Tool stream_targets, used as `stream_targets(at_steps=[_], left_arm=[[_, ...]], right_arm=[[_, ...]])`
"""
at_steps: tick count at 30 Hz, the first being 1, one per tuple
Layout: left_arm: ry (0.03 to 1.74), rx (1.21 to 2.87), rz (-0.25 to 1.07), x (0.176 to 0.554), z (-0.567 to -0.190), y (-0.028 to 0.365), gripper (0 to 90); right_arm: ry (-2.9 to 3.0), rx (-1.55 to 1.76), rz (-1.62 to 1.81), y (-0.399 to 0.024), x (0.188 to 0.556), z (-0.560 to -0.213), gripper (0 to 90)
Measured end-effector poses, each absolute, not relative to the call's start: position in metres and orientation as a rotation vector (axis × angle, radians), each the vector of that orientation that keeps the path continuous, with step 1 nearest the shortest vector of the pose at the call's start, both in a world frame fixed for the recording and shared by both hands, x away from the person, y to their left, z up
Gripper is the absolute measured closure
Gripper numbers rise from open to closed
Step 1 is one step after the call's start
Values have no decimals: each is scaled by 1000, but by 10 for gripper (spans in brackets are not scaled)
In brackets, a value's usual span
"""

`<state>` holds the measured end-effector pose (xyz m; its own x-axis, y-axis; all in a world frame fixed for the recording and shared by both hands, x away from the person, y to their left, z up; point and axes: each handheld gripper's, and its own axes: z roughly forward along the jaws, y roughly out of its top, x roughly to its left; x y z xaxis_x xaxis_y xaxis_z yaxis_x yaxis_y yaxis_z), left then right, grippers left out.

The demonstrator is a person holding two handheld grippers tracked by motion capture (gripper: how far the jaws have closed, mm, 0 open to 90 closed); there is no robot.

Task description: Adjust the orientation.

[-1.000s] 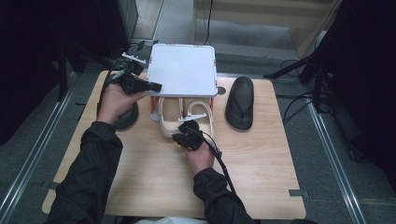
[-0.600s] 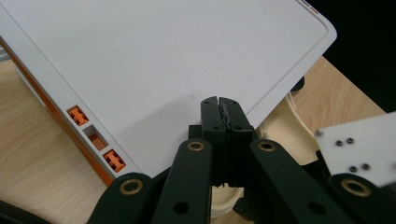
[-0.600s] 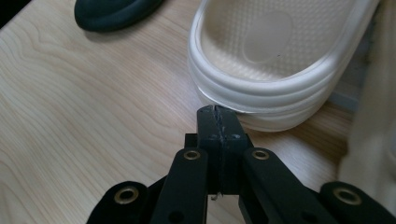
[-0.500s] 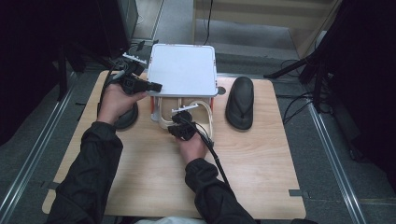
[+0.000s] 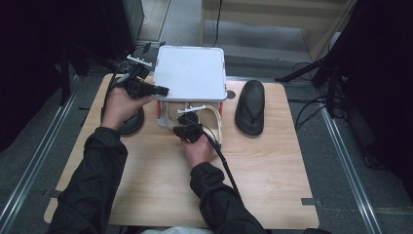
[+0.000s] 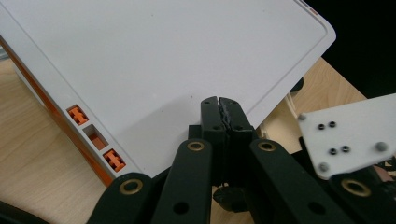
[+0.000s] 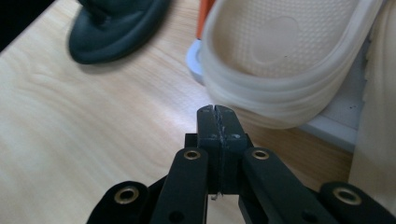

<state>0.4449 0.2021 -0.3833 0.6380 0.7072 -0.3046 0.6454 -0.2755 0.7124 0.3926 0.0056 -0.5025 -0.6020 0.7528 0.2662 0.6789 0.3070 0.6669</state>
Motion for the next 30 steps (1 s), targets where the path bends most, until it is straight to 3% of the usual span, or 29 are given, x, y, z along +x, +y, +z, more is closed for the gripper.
stream_targets(at_steps=[16,30], left_arm=[[1053,1987,92,444,-384,203,898],[1057,1980,94,444,-384,202,896]], right_arm=[[2508,1238,1271,-38,344,-481,900],[2482,1290,1249,-93,313,-489,900]])
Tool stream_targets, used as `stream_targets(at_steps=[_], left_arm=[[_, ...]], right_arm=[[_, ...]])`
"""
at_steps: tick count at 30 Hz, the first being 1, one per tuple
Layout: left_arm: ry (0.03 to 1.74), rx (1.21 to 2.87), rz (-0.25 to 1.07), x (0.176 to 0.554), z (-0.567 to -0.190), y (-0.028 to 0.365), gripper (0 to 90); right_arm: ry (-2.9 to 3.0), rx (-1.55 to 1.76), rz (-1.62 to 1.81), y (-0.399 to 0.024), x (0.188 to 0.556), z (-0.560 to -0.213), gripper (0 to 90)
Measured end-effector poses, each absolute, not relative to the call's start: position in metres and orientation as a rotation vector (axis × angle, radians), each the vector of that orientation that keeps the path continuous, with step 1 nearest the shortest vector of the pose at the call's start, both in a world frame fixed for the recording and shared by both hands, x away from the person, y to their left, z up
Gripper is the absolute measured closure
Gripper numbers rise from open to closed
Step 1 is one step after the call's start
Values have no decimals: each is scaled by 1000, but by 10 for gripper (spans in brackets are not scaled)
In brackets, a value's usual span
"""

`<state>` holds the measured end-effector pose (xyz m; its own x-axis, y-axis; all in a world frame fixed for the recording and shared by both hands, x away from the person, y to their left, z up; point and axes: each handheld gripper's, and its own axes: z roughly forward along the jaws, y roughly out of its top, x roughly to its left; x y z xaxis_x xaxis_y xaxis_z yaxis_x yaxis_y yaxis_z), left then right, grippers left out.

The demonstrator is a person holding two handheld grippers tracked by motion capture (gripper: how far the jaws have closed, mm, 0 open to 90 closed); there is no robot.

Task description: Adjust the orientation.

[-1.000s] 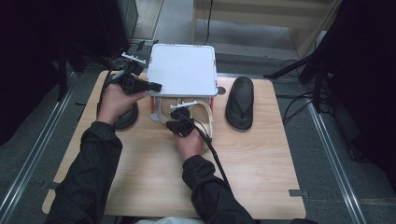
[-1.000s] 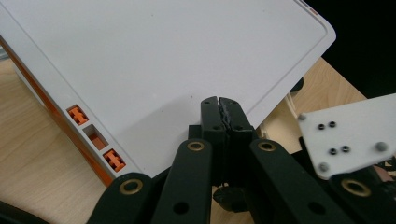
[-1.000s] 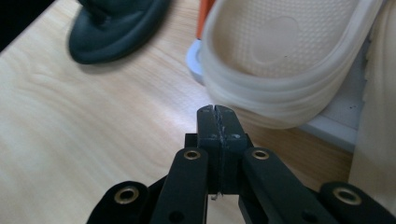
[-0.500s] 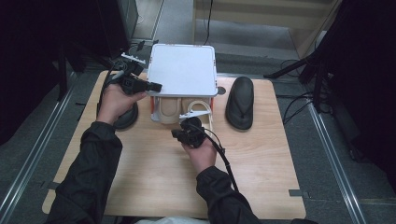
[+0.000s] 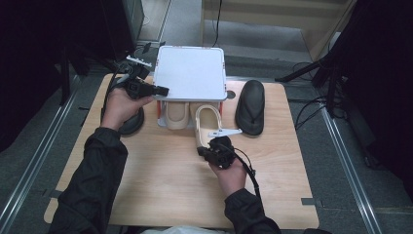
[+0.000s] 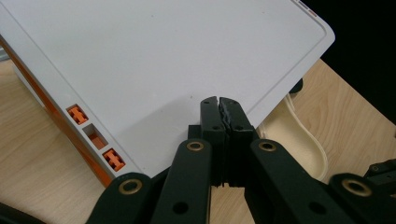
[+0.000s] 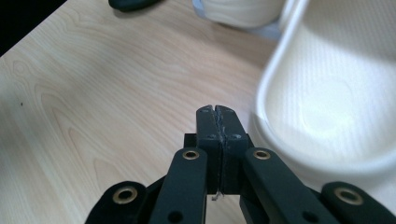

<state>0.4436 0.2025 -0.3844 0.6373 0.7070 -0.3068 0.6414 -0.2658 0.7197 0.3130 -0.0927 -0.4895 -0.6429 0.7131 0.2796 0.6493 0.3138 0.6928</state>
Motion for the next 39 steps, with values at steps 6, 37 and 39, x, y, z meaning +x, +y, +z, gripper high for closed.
stream_targets(at_steps=[6,37,39], left_arm=[[1058,1977,93,443,-385,203,897],[1060,1978,90,444,-385,203,896],[1060,1977,89,444,-385,203,896]], right_arm=[[2465,1301,1227,-108,305,-493,900],[2427,1435,1142,-126,338,-513,900],[2418,1426,1148,-122,345,-512,900]])
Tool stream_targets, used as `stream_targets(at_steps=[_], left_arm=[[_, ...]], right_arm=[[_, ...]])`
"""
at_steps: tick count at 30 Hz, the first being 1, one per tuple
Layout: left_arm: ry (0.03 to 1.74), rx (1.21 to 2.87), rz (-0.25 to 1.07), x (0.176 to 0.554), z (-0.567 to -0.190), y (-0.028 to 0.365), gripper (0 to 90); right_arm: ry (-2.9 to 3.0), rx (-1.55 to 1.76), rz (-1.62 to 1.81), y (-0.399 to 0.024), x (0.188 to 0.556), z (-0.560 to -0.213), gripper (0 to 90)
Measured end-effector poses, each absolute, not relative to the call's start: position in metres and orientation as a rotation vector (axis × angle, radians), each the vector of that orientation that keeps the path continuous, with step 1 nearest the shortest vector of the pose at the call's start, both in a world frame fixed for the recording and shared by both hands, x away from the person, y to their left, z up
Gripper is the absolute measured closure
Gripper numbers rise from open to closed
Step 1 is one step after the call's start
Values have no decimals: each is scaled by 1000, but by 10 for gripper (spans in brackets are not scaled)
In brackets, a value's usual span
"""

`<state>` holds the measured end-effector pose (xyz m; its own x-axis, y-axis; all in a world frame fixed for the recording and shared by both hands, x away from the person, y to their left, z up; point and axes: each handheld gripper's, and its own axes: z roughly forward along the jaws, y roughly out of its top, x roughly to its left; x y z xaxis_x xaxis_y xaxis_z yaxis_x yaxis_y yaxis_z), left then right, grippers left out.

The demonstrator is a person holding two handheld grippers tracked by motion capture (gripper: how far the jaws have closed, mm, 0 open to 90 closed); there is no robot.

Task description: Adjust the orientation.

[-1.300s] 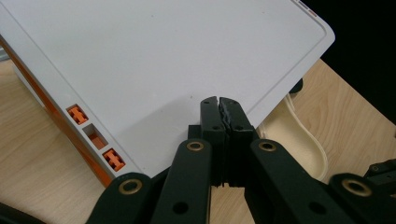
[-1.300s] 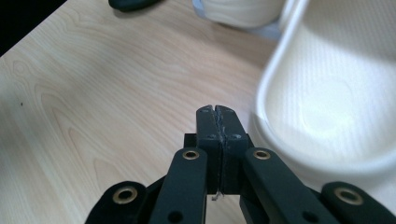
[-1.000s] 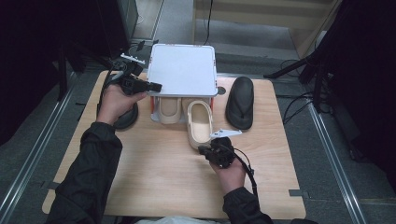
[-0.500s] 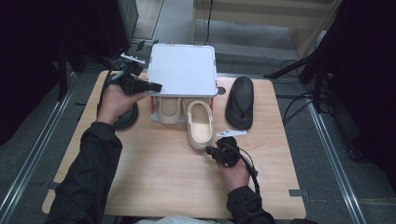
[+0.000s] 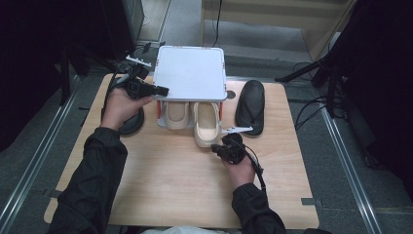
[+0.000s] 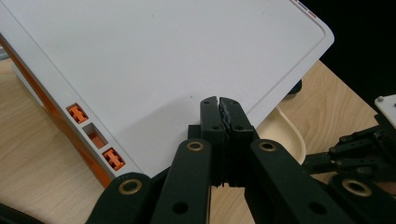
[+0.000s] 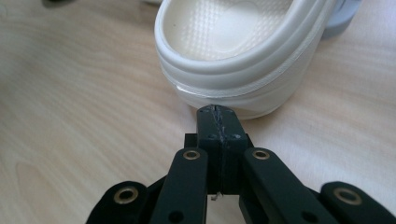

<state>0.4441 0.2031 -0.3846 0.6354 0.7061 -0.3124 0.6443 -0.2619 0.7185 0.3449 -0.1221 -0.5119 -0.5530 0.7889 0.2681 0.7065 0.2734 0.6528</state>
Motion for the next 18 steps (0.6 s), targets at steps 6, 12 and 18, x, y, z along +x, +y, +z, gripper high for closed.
stream_targets(at_steps=[6,12,18], left_arm=[[1058,1977,89,444,-385,203,895],[1058,1977,89,444,-385,203,895],[1056,1977,87,444,-385,203,895]], right_arm=[[2412,1419,1123,-112,359,-510,900],[2408,1423,1109,-102,377,-507,900],[2376,1433,1125,-98,386,-510,900]])
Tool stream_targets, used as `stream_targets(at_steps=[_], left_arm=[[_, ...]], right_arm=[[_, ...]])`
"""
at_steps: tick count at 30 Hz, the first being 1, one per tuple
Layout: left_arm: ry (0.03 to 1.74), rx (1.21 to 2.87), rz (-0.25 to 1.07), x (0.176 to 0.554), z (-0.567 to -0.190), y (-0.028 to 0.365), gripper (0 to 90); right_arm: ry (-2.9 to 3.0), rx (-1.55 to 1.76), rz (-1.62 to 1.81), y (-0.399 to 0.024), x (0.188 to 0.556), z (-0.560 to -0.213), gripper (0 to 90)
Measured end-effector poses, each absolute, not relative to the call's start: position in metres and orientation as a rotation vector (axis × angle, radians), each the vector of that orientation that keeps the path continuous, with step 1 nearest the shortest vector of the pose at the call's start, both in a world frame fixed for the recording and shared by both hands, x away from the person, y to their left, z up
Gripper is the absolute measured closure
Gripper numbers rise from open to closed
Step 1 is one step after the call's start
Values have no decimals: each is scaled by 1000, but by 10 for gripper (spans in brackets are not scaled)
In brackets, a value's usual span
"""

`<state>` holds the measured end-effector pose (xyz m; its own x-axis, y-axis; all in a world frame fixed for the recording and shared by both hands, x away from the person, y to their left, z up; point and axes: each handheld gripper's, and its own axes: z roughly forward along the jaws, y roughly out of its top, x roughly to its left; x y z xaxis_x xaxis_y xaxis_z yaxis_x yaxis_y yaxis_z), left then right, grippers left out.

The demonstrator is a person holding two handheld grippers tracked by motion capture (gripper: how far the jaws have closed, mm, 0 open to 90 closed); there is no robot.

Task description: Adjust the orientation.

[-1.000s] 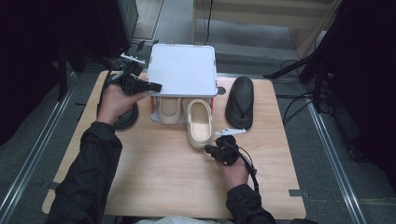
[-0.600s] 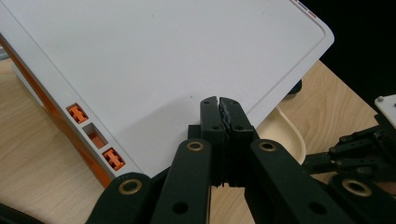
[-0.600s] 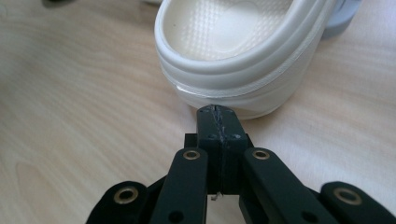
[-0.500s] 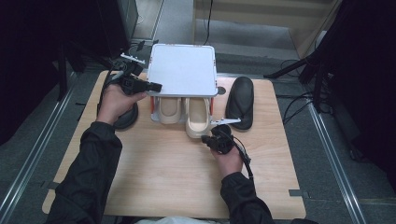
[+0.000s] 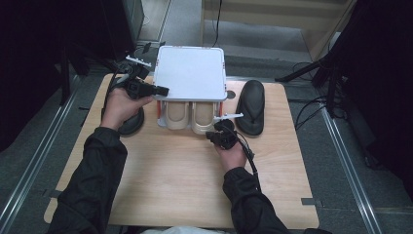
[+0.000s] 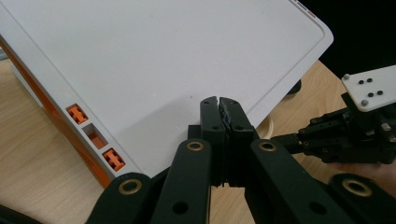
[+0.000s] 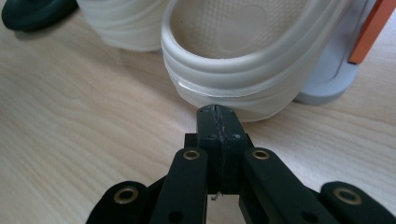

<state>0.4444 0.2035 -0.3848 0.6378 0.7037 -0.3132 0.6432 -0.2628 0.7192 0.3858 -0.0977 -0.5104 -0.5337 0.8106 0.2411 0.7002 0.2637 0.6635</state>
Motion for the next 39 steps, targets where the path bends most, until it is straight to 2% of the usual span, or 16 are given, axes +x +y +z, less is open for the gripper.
stream_targets(at_steps=[13,20,21,22,25,26,27,29,30,31,32,35,39], left_arm=[[1040,1990,115,443,-384,202,885],[1045,1988,102,444,-383,204,886],[1048,1986,97,444,-382,204,858],[1060,1986,81,443,-380,205,772],[1077,1978,66,441,-378,207,633],[1072,1974,67,439,-376,208,633],[1075,1963,56,437,-373,210,550],[1080,1960,57,435,-371,211,488],[1076,1958,60,434,-370,211,488],[1074,1957,70,432,-370,212,430],[1075,1965,79,430,-369,212,430],[1097,1976,80,423,-367,215,391],[1069,1958,71,415,-363,219,380]], right_arm=[[2360,1479,1138,-77,406,-512,900],[2361,1428,1190,-79,398,-504,887],[2359,1415,1205,-80,395,-502,878],[2379,1395,1214,-82,390,-499,845],[2384,1370,1247,-84,385,-496,817],[2379,1361,1263,-86,382,-494,794],[2371,1342,1292,-91,376,-489,789],[2361,1326,1297,-94,374,-487,787],[2356,1332,1311,-96,372,-485,777],[2360,1328,1325,-100,371,-484,729],[2360,1328,1325,-100,371,-484,729],[2413,1329,1349,-108,370,-483,608],[2393,1293,1359,-115,364,-478,599]])
